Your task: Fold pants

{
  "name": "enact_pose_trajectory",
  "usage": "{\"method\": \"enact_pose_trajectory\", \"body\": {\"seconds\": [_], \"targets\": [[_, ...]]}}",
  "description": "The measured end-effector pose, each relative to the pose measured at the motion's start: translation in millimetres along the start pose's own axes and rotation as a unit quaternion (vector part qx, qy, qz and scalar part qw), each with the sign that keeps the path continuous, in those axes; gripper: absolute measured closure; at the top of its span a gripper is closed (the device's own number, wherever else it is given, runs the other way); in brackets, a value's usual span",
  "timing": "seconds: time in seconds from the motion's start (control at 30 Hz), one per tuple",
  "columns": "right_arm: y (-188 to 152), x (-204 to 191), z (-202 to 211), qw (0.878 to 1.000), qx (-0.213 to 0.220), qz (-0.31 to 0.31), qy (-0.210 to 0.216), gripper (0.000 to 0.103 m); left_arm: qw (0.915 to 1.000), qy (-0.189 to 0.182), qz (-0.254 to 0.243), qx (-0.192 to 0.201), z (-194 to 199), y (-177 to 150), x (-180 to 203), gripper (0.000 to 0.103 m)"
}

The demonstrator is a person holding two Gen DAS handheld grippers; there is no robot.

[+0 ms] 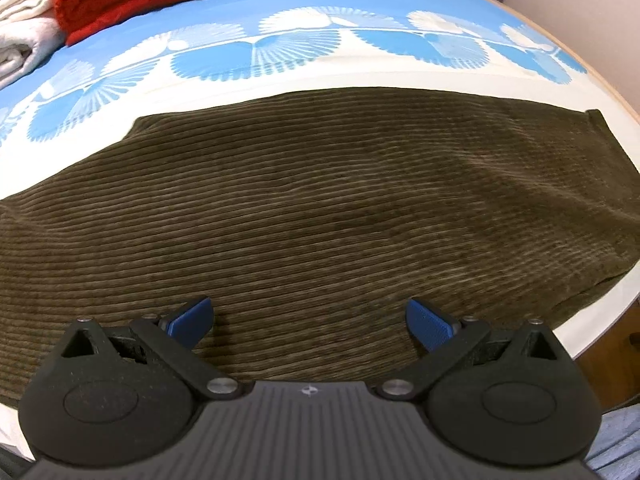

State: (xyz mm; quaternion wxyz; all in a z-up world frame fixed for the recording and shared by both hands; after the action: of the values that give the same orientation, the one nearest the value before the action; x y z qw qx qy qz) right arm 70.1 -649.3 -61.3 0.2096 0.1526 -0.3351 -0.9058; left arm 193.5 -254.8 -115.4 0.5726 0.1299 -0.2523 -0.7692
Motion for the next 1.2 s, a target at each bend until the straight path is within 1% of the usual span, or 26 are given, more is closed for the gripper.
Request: {"method": "enact_pose_trajectory", "body": {"seconds": [0.07, 0.1, 0.13, 0.2, 0.23, 0.3, 0.33, 0.37, 0.43, 0.47, 0.57, 0.63, 0.67, 0.73, 0.77, 0.8, 0.83, 0.87, 0.9, 1.0, 1.03, 1.07, 1.1, 1.13, 1.17, 1.2], "targets": [[5, 7, 2, 1.0, 0.01, -0.02, -0.003, 0.006, 1.0, -0.004, -0.002, -0.003, -3, 2, 3, 0.0], [11, 14, 4, 0.999, 0.021, -0.04, -0.002, 0.006, 1.0, -0.006, -0.002, -0.004, -3, 2, 3, 0.0], [16, 21, 6, 0.998, 0.032, -0.062, 0.001, 0.006, 1.0, -0.008, -0.004, -0.004, -3, 4, 2, 0.0], [31, 44, 7, 0.99, 0.053, -0.127, 0.016, 0.006, 0.9999, -0.008, -0.007, 0.0, -1, 9, -3, 0.0], [39, 54, 4, 0.986, 0.054, -0.153, 0.033, 0.006, 0.9999, -0.006, -0.007, 0.004, 2, 13, -8, 0.0], [52, 67, -4, 0.981, 0.039, -0.169, 0.083, 0.006, 0.9999, 0.001, 0.0, 0.015, 8, 19, -22, 0.0], [58, 73, -9, 0.98, 0.029, -0.167, 0.102, 0.006, 0.9998, 0.004, 0.005, 0.019, 11, 21, -30, 0.0], [63, 78, -14, 0.98, 0.024, -0.164, 0.111, 0.006, 0.9996, 0.009, 0.014, 0.024, 15, 24, -41, 0.0], [69, 85, -24, 0.982, 0.014, -0.145, 0.117, 0.006, 0.9987, 0.02, 0.034, 0.03, 20, 27, -61, 0.0], [69, 86, -30, 0.984, 0.002, -0.134, 0.12, 0.006, 0.9981, 0.025, 0.046, 0.032, 22, 27, -71, 0.0], [59, 80, -48, 0.981, -0.038, -0.121, 0.146, 0.007, 0.9955, 0.036, 0.081, 0.034, 30, 26, -96, 0.0], [48, 73, -57, 0.979, -0.055, -0.123, 0.155, 0.008, 0.9938, 0.041, 0.098, 0.034, 35, 25, -109, 0.0], [43, 69, -60, 0.979, -0.055, -0.124, 0.153, 0.008, 0.9929, 0.044, 0.105, 0.034, 36, 24, -115, 0.0], [38, 62, -57, 0.983, -0.027, -0.114, 0.145, 0.005, 0.9916, 0.049, 0.114, 0.035, 39, 21, -125, 0.0], [36, 59, -56, 0.984, -0.017, -0.108, 0.14, 0.005, 0.9909, 0.053, 0.119, 0.036, 39, 20, -130, 0.0], [35, 56, -54, 0.985, -0.009, -0.103, 0.138, 0.005, 0.9903, 0.056, 0.122, 0.035, 40, 19, -134, 0.0], [33, 52, -51, 0.984, -0.003, -0.098, 0.148, 0.005, 0.9899, 0.06, 0.124, 0.034, 41, 17, -138, 0.0], [32, 49, -48, 0.982, -0.002, -0.095, 0.161, 0.009, 0.9891, 0.065, 0.128, 0.033, 41, 17, -144, 0.0], [32, 45, -48, 0.982, -0.008, -0.096, 0.165, 0.009, 0.9885, 0.069, 0.131, 0.033, 41, 16, -148, 0.0], [31, 39, -52, 0.986, -0.013, -0.087, 0.14, 0.009, 0.9866, 0.072, 0.142, 0.037, 44, 15, -160, 0.0], [31, 37, -52, 0.987, -0.01, -0.088, 0.131, 0.011, 0.986, 0.071, 0.146, 0.038, 45, 14, -163, 0.0], [32, 34, -52, 0.989, -0.009, -0.09, 0.119, 0.016, 0.9852, 0.07, 0.152, 0.039, 46, 14, -168, 0.0], [33, 33, -53, 0.991, -0.009, -0.09, 0.101, 0.059, 0.9845, 0.07, 0.156, 0.04, 47, 13, -172, 0.0], [34, 30, -56, 0.991, -0.025, -0.087, 0.094, 0.08, 0.9835, 0.068, 0.162, 0.041, 48, 13, -176, 0.0], [34, 29, -59, 0.99, -0.041, -0.099, 0.096, 0.079, 0.9828, 0.066, 0.167, 0.042, 50, 13, -179, 0.0], [37, 26, -55, 0.99, -0.038, -0.1, 0.091, 0.079, 0.982, 0.061, 0.173, 0.044, 51, 14, -181, 0.0]]}}
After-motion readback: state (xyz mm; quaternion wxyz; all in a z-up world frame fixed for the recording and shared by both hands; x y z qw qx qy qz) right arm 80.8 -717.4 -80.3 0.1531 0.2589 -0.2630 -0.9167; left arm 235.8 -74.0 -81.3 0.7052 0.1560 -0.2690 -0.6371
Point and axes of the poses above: each gripper's, at about its wrist camera, not at the fingertips, and z roughly against the way its jaws point, x to its right, y to its top, the point moved 6 cm from there along -z, roughly the way its jaws point, and after that the axes turned 9 degrees about -y, right-handed, at the moved point
